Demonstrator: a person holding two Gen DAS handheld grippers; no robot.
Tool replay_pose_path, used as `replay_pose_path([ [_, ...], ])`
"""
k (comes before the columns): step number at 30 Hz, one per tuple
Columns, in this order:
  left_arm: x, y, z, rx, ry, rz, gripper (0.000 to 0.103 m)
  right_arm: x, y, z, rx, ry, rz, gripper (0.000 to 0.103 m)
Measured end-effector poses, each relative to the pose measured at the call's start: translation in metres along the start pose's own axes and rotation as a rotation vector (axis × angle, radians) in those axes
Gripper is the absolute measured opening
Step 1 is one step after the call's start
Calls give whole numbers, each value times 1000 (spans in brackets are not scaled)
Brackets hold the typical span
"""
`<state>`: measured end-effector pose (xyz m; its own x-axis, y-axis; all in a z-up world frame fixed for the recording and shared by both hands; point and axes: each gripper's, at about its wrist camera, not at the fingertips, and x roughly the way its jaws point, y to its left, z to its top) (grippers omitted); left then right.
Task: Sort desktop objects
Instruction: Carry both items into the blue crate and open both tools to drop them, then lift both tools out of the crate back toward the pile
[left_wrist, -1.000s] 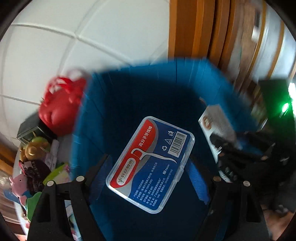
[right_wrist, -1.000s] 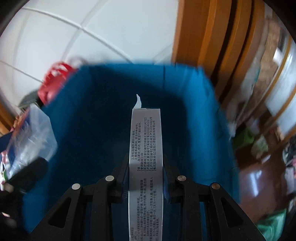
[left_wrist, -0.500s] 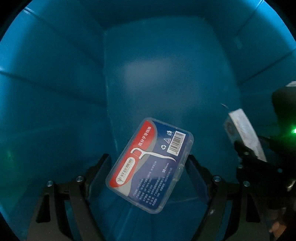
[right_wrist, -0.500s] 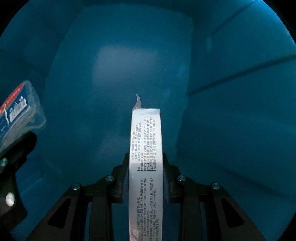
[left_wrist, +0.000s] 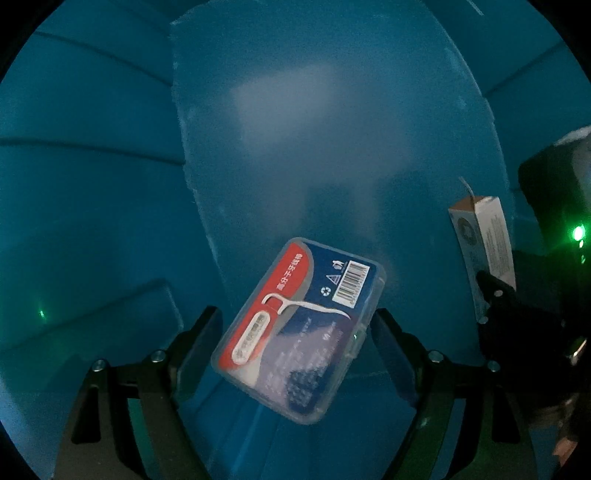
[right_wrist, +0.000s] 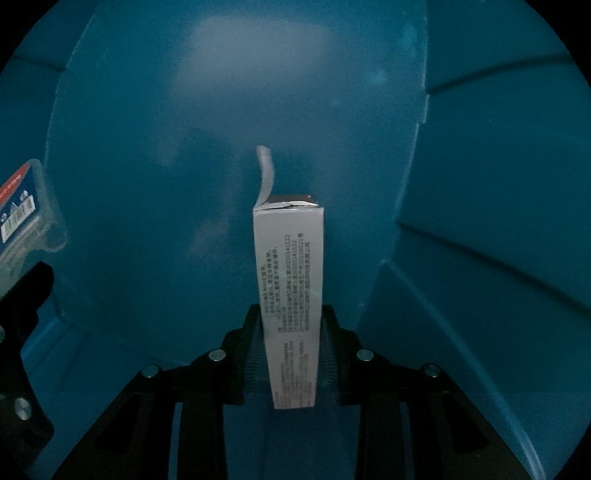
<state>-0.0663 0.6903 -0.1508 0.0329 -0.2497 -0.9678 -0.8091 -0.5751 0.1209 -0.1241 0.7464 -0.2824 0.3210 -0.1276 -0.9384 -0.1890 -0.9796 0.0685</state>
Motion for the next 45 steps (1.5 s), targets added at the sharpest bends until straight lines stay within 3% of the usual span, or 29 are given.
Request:
replay_pose_path([
  [3,-1,4,-3,4,12,-14,92,-3,-4,-3,10,-7,-12,63],
  [10,-32,18,-18,-15,-60,-16,92,-36,4,-9,4,-72,-30,75],
  [13,-64,31,-24,-34,-136,-34,92,-60,7,-23,-10,-119,-32,78],
  [16,-100,49,-38,-45,-213,-73,92,-98,21,-49,-34,-189,-46,90],
  [22,-187,70,-71,-49,-449,-129,92,-168,40,-94,-52,-375,-86,103],
  [25,-230,86,-114,-37,-604,-140,92,-202,44,-132,-33,-479,-79,103],
  [29,-251,101,-171,-39,-787,-155,92,-246,62,-177,-21,-674,-48,103],
  [35,-261,128,-272,-125,-1153,48,92,-309,107,-252,-53,-1005,33,103],
  [38,-257,149,-323,-208,-1290,104,92,-322,129,-260,-84,-1134,28,103],
  [40,-251,163,-343,-269,-1320,119,92,-324,157,-262,-125,-1204,62,103],
  [43,-232,189,-369,-344,-1300,99,92,-330,195,-250,-199,-1250,136,103],
  [45,-217,209,-387,-401,-1292,97,92,-331,223,-254,-226,-1279,131,103],
])
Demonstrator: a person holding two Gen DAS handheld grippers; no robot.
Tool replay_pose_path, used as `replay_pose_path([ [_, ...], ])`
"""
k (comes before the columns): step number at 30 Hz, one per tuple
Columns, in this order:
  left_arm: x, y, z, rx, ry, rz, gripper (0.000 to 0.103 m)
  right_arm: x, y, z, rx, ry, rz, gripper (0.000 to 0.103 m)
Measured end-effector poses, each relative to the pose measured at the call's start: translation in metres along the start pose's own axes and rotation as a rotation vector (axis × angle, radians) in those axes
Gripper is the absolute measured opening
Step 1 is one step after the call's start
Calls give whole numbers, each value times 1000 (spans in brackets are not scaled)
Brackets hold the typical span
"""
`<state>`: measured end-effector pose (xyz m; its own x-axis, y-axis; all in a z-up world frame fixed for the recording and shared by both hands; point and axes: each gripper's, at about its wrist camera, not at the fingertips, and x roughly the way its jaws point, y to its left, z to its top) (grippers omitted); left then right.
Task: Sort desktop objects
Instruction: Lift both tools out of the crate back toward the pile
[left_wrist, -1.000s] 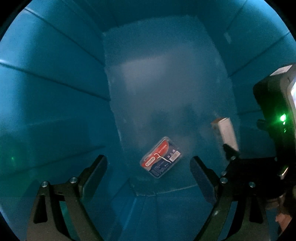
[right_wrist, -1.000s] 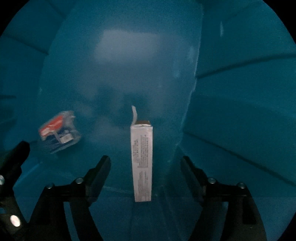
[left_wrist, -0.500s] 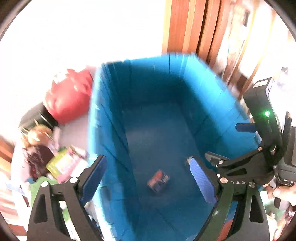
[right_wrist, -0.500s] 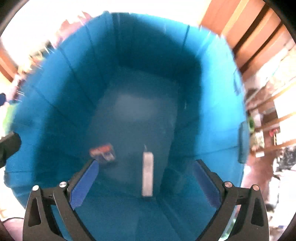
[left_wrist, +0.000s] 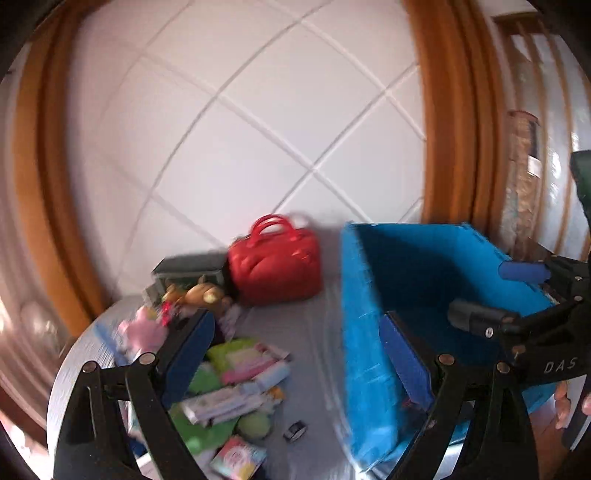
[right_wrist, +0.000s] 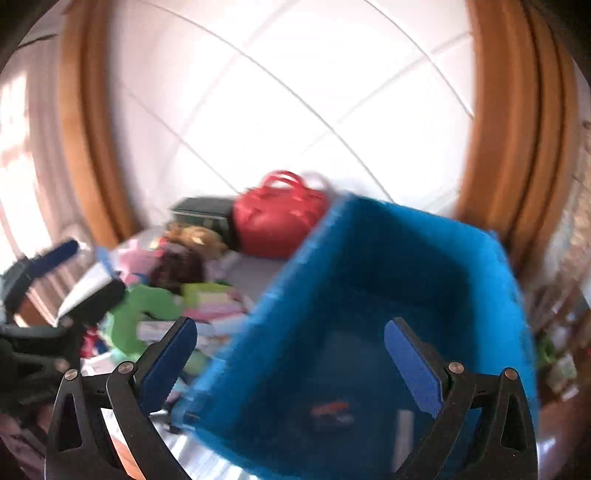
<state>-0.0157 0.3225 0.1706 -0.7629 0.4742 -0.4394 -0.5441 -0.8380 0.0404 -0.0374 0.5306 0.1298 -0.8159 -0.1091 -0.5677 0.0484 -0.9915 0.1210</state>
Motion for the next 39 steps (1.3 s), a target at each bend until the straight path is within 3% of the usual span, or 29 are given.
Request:
replay_pose_path([
  [5,-11,68,-26,-69,22,68,92,17,63,-5,-21,0,43,103],
  [11,-22,156,-65,-73,45,169,92,44,149,-22,-100,-43,-124,103],
  [20,-15,246,-113,-90,136,174,92,60,237,-48,-134,-67,-214,103],
  [27,4,317,-160,-148,212,198,92,102,244,-76,-15,31,-209,103],
  [33,25,371,-208,-172,295,280,92,148,223,-116,107,171,-196,103],
  [39,39,386,-256,-224,377,239,92,181,215,-155,139,290,-179,103],
])
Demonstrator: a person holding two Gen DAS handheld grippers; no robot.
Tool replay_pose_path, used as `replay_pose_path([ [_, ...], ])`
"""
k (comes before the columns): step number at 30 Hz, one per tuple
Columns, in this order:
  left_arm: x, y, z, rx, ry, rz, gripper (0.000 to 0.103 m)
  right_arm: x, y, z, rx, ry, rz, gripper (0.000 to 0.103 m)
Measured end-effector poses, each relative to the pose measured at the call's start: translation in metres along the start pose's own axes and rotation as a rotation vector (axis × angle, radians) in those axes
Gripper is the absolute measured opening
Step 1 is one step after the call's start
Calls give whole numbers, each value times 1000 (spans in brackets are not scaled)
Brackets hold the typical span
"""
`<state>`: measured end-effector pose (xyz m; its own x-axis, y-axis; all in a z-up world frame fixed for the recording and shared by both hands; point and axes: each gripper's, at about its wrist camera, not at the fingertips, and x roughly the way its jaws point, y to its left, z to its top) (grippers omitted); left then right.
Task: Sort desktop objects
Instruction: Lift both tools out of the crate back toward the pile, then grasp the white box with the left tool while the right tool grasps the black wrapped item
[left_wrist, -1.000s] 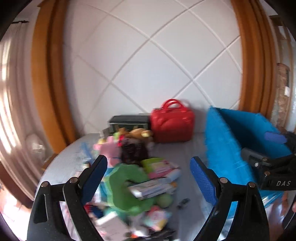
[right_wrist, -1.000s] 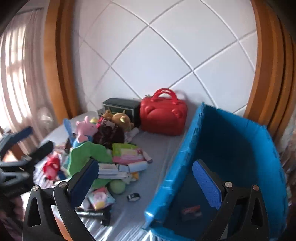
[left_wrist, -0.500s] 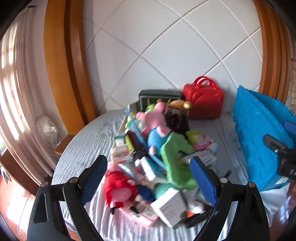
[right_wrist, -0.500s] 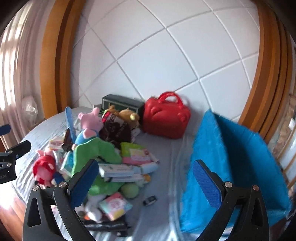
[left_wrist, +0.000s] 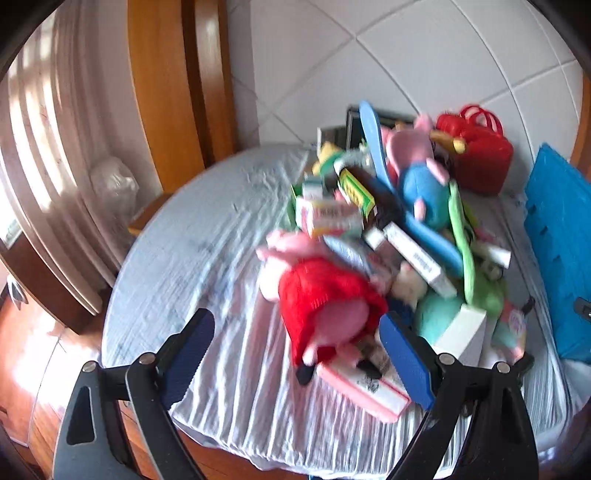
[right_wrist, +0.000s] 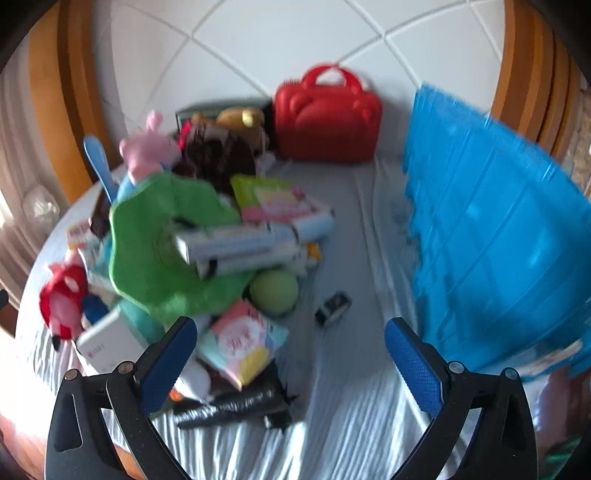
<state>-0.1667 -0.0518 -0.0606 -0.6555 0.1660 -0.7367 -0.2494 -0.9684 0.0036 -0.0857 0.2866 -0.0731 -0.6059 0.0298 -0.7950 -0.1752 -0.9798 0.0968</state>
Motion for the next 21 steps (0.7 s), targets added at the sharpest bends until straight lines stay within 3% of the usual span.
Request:
replay_pose_path([
  [6,27,-49,-40,84,76,-120,92,29,-9,-28,28,85,45,103],
  [11,40,-96,-55,103,112,-221,92,43,-22,-47,26,150,93,103],
  [18,66,-136,-56,128,152,-265,92,51,-38,-64,38,212,152,103],
  [19,71,-141,-58,134,162,-283,89,54,-39,-67,43,224,157,103],
  [20,75,-142,-59,137,164,-305,68,56,-39,-69,49,233,162,103],
  [21,77,-144,-60,135,163,-319,66,59,-40,-73,59,245,170,103],
])
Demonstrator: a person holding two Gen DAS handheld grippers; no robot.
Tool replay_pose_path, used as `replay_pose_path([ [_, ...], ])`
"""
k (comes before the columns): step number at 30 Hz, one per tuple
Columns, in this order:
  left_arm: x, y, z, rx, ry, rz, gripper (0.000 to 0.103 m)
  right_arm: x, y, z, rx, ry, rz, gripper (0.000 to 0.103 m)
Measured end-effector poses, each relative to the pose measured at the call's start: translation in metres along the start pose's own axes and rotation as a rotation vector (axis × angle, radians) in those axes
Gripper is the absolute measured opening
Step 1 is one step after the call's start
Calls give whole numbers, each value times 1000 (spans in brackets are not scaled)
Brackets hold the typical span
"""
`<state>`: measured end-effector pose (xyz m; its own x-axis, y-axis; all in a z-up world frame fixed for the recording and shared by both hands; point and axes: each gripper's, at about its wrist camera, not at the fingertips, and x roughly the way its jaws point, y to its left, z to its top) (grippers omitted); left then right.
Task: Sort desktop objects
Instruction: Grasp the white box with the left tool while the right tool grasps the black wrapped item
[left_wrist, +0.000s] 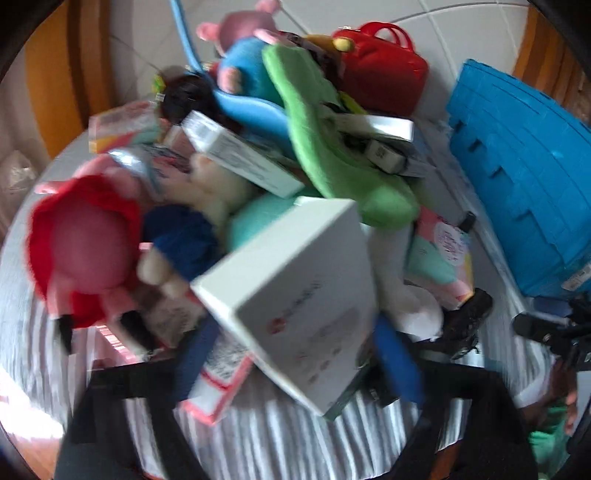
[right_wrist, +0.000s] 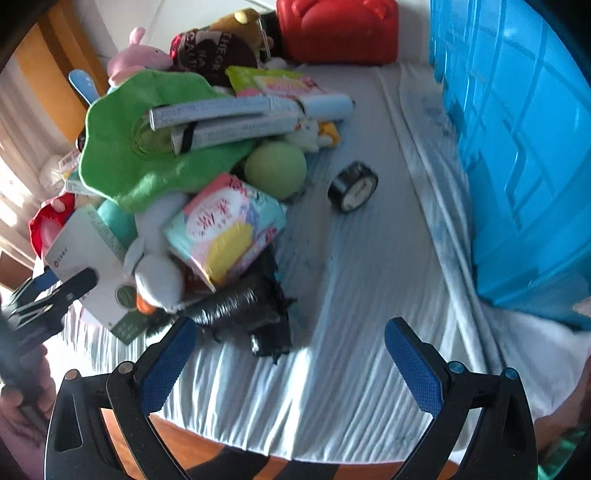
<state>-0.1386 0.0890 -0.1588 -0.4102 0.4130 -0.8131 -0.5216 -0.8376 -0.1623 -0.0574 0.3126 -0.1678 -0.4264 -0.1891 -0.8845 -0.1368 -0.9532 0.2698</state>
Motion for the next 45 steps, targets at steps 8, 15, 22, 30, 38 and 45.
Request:
replay_pose_path([
  [8,-47,3,1,35,-110,40,44,13,11,-15,102,46,111,59],
  [15,-29,-8,12,103,-62,55,42,48,29,-15,271,111,266,47],
  [22,-9,-16,4,139,12,33,35,63,37,-6,319,79,265,46],
  [30,-49,-26,16,158,-83,1,34,16,41,-1,217,-5,166,34],
  [38,-65,-38,24,186,-130,19,34,-4,52,6,143,-75,90,32],
  [45,-92,-53,45,207,-221,26,34,-75,64,31,33,-255,57,32],
])
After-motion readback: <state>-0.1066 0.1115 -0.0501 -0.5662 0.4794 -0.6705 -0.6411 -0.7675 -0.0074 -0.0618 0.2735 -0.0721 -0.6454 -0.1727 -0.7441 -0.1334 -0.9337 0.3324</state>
